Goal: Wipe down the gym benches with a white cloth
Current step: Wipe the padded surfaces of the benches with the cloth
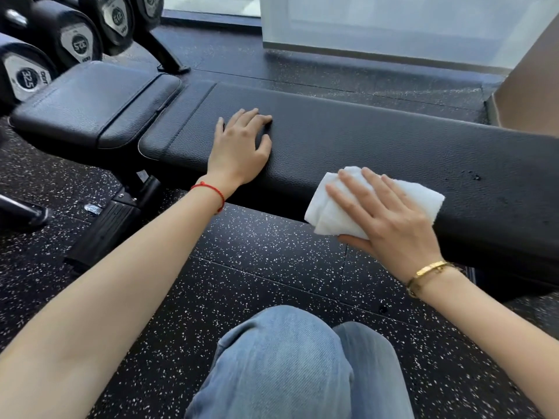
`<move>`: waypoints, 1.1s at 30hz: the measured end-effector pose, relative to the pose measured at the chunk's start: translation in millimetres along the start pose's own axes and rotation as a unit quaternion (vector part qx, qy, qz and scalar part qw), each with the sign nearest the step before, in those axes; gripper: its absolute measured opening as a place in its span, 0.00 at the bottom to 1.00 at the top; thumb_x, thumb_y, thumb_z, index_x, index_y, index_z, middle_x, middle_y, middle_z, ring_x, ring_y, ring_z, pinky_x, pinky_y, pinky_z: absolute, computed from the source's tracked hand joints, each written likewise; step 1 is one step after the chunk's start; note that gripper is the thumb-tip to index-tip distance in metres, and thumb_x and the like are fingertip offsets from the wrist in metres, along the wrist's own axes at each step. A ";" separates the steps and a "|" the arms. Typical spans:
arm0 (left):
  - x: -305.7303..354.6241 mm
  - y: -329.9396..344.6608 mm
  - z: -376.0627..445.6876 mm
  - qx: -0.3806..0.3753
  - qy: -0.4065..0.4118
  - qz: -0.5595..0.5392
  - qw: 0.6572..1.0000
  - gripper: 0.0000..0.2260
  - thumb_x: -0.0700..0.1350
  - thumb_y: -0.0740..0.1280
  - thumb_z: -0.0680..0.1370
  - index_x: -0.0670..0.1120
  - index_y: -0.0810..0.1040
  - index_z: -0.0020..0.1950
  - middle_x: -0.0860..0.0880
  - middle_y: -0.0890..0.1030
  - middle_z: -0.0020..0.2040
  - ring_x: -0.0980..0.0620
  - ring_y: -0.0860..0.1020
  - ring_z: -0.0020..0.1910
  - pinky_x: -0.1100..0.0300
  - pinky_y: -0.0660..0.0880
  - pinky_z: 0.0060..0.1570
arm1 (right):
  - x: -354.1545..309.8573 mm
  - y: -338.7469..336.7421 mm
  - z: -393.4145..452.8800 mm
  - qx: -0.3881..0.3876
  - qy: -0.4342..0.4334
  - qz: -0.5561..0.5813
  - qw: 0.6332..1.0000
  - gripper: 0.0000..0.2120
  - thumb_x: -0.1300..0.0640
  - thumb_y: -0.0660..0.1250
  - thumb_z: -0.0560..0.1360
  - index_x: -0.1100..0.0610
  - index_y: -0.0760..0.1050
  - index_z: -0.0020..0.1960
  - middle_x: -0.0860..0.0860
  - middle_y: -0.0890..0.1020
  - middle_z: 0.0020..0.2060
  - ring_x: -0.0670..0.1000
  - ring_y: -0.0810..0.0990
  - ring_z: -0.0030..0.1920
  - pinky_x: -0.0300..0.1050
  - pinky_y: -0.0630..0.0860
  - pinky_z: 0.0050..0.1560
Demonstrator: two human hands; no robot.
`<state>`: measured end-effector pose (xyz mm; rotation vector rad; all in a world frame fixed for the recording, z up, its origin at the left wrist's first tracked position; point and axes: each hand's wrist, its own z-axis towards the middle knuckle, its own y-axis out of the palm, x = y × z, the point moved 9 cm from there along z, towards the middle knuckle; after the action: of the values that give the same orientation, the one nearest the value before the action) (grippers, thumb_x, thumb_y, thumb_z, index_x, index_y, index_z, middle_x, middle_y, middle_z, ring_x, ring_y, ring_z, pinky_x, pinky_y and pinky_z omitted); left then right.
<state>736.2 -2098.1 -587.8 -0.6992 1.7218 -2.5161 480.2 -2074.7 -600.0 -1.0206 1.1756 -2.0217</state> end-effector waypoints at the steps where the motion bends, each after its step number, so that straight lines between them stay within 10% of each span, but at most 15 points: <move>1: 1.0 0.4 0.4 0.000 0.000 0.002 1.000 0.19 0.48 0.59 0.80 0.52 0.71 0.71 0.49 0.68 0.75 0.49 0.61 0.77 0.42 0.50 0.77 | -4.1 -0.3 6.7 -0.006 0.000 -0.001 1.000 0.34 0.39 0.61 0.79 0.52 0.56 0.79 0.53 0.62 0.77 0.60 0.65 0.75 0.58 0.64 0.74; 14: 0.7 3.1 -0.6 -0.005 0.000 0.001 1.000 0.20 0.47 0.59 0.80 0.51 0.70 0.72 0.48 0.67 0.76 0.47 0.59 0.78 0.41 0.49 0.77 | 31.9 7.4 23.8 -0.116 0.100 0.225 0.962 0.44 0.24 0.52 0.69 0.46 0.58 0.78 0.47 0.60 0.78 0.53 0.57 0.78 0.53 0.51 0.79; 24: 8.9 -3.6 -4.4 0.000 -0.008 0.020 1.000 0.20 0.46 0.59 0.81 0.49 0.71 0.73 0.47 0.68 0.75 0.47 0.62 0.76 0.43 0.53 0.76 | 53.4 57.1 133.2 -0.203 0.158 0.204 0.945 0.28 0.42 0.49 0.83 0.53 0.53 0.80 0.51 0.55 0.79 0.58 0.51 0.79 0.58 0.46 0.78; 33: 86.6 10.4 -24.8 0.002 0.041 -0.017 0.999 0.20 0.47 0.59 0.81 0.47 0.71 0.72 0.48 0.71 0.73 0.48 0.64 0.75 0.45 0.55 0.76 | 113.2 37.3 10.4 -0.139 0.249 0.239 0.928 0.25 0.46 0.51 0.83 0.50 0.55 0.79 0.51 0.58 0.79 0.55 0.54 0.78 0.54 0.45 0.77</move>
<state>646.7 -2102.6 -573.8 -0.6390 1.7448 -2.6041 431.8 -2183.8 -593.2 -0.2700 1.8113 -1.7841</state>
